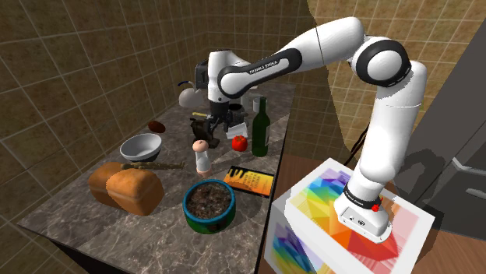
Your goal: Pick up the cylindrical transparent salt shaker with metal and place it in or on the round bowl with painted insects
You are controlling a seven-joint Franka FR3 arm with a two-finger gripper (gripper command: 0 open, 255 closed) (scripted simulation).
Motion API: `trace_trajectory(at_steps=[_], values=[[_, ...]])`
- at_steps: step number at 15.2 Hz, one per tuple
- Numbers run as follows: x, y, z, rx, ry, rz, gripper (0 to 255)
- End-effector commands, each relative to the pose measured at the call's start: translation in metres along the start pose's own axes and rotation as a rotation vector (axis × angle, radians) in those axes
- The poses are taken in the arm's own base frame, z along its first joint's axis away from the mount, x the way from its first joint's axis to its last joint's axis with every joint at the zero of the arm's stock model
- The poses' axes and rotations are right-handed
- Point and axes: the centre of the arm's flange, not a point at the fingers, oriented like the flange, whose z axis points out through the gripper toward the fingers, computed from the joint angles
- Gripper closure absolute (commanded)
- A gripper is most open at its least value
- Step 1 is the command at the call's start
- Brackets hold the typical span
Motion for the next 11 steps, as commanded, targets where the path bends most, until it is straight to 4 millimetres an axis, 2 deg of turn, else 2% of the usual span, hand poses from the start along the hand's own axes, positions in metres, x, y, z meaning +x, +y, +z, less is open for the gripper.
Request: trace_trajectory(at_steps=[1, 4, 5, 11], values=[[0.015, -0.018, 0.007, 0.016, 0.003, -0.007, 0], [0.037, -0.045, 0.018, 0.039, 0.008, -0.019, 0], [0.038, -0.046, 0.018, 0.040, 0.008, -0.020, 0], [0.039, -0.047, 0.050, 0.040, 0.008, -0.020, 0]])
